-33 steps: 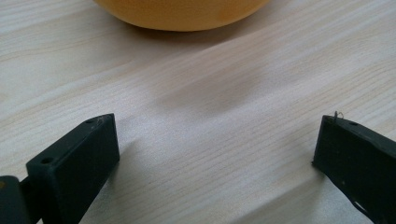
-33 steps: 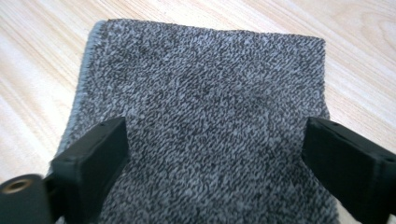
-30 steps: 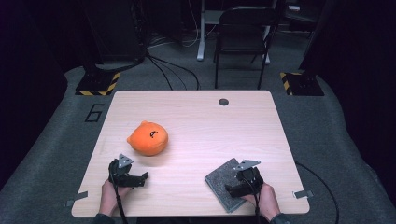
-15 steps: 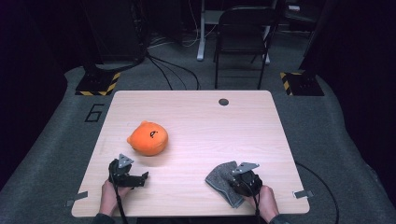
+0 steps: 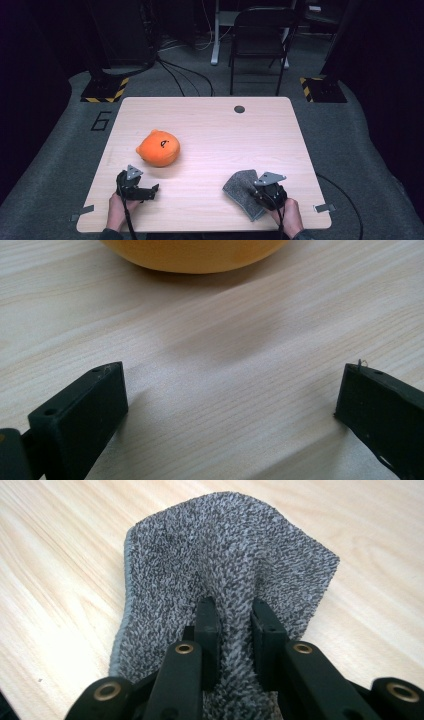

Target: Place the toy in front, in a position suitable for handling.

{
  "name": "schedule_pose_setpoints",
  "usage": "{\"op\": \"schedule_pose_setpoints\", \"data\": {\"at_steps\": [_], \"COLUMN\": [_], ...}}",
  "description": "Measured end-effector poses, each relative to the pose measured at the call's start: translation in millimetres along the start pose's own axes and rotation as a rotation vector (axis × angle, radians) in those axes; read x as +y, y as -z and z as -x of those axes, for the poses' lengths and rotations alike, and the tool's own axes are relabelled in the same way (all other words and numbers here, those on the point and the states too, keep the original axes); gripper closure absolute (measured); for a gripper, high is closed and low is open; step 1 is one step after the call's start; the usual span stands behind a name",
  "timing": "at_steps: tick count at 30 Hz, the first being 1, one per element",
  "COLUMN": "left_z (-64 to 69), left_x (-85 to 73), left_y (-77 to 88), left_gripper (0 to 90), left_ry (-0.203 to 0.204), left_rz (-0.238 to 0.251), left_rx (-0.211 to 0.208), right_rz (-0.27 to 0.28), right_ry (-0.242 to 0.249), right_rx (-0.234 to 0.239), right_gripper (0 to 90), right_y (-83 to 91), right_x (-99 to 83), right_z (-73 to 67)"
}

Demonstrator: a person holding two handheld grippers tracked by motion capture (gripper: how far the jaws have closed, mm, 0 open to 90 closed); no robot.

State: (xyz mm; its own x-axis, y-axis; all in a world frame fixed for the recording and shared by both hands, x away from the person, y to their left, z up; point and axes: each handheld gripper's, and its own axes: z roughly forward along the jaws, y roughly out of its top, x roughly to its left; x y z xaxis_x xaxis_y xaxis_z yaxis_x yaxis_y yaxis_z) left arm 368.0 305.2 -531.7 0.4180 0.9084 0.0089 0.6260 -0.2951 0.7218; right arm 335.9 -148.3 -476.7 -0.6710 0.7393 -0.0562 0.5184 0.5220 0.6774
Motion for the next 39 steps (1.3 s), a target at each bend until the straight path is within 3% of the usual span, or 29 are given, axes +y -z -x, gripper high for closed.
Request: {"op": "schedule_pose_setpoints", "data": {"at_steps": [7, 16, 20, 30, 39], "left_z": [-0.1, -0.3, -0.3, -0.2, 0.0], "left_x": [0.2, 0.3, 0.3, 0.3, 0.2], "left_y": [-0.1, -0.1, -0.2, -0.1, -0.1], "left_gripper": [0.1, 0.1, 0.1, 0.1, 0.1], "left_ry": [-0.001, -0.004, -0.004, -0.003, 0.0], "left_rz": [0.0, -0.001, -0.001, -0.001, -0.001], "left_rx": [-0.001, -0.002, -0.002, -0.002, -0.001], "right_rz": [0.055, 0.146, 0.173, 0.18, 0.137], "right_ry": [-0.035, -0.124, -0.167, -0.235, -0.339], "right_rx": [-0.033, -0.11, -0.134, -0.201, -0.27], "right_gripper": [77.4, 77.4, 77.4, 77.4, 77.3], "right_y": [21.4, 55.8, 63.5, 63.1, 44.7], "right_x": [6.9, 16.4, 19.0, 23.1, 16.7], "right_z": [16.4, 45.5, 59.1, 88.8, 119.6]}}
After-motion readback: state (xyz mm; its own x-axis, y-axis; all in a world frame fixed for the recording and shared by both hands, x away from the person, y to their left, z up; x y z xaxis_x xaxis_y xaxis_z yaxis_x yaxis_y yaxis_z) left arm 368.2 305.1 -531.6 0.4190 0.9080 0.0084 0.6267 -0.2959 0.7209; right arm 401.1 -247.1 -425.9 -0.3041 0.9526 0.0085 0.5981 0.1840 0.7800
